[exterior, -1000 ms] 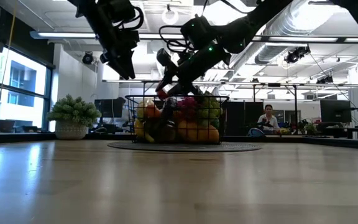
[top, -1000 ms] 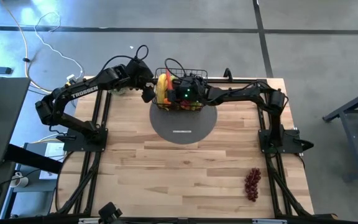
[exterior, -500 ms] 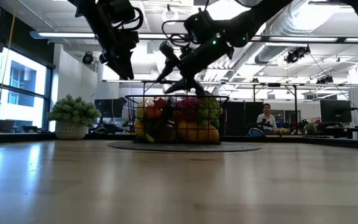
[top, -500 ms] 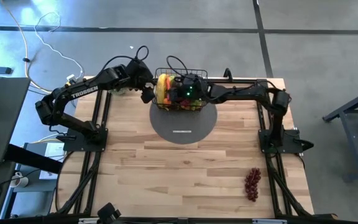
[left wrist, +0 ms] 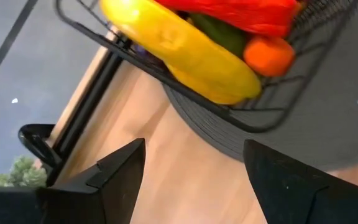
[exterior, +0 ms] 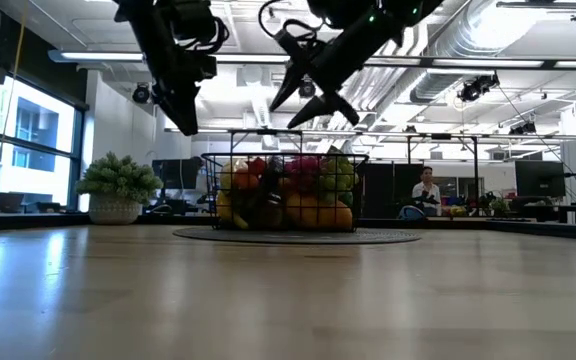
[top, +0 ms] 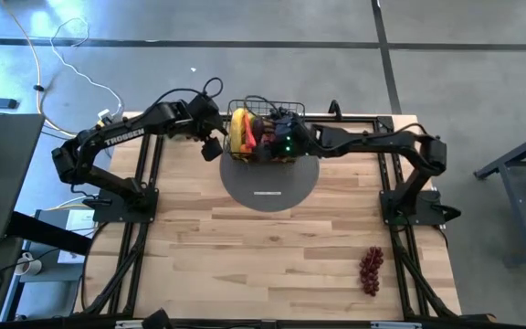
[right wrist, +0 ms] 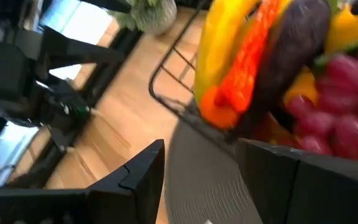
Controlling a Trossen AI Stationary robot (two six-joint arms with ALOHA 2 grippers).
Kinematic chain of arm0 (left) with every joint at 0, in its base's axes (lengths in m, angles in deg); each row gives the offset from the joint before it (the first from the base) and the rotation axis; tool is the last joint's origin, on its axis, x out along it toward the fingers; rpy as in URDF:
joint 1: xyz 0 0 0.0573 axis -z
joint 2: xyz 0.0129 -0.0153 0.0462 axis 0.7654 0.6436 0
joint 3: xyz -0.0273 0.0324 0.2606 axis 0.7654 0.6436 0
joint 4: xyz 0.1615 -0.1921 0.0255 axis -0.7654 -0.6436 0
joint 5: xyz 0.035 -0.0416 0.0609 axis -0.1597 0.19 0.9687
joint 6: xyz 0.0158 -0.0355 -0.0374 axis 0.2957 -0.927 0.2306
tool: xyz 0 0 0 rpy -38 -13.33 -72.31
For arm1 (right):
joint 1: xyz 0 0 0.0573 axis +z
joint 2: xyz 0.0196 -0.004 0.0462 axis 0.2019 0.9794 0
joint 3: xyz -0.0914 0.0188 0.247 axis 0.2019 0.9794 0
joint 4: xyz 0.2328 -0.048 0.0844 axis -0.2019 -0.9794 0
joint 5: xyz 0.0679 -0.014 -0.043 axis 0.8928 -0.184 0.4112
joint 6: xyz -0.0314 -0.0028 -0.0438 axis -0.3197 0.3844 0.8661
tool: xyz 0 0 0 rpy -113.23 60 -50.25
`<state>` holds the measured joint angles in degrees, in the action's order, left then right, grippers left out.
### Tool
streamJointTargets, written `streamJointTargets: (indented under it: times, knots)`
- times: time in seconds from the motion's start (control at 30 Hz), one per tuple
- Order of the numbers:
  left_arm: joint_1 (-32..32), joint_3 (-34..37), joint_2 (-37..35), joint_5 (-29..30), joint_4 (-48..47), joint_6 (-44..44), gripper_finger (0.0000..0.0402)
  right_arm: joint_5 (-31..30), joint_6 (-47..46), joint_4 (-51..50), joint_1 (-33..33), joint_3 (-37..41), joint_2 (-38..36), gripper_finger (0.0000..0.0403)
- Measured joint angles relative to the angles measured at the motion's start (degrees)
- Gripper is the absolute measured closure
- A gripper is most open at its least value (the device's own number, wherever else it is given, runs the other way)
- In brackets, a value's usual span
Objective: Build produce basket
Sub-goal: Put the grapes into the black wire basket
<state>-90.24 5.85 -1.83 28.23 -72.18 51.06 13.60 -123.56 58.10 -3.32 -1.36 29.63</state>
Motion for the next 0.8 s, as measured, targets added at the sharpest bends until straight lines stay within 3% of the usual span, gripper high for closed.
streamJointTargets:
  times: [0.43,0.8]
  knots:
    - [8.3,4.6,-2.0,0.1,-1.8,-3.4,0.0140,-5.5,-2.8,-22.1,6.2,0.0,-5.9,0.0222]
    - [13.0,5.6,-3.6,0.2,-0.5,-11.9,0.0140,-6.0,-9.1,-46.1,11.9,0.0,-8.0,0.0222]
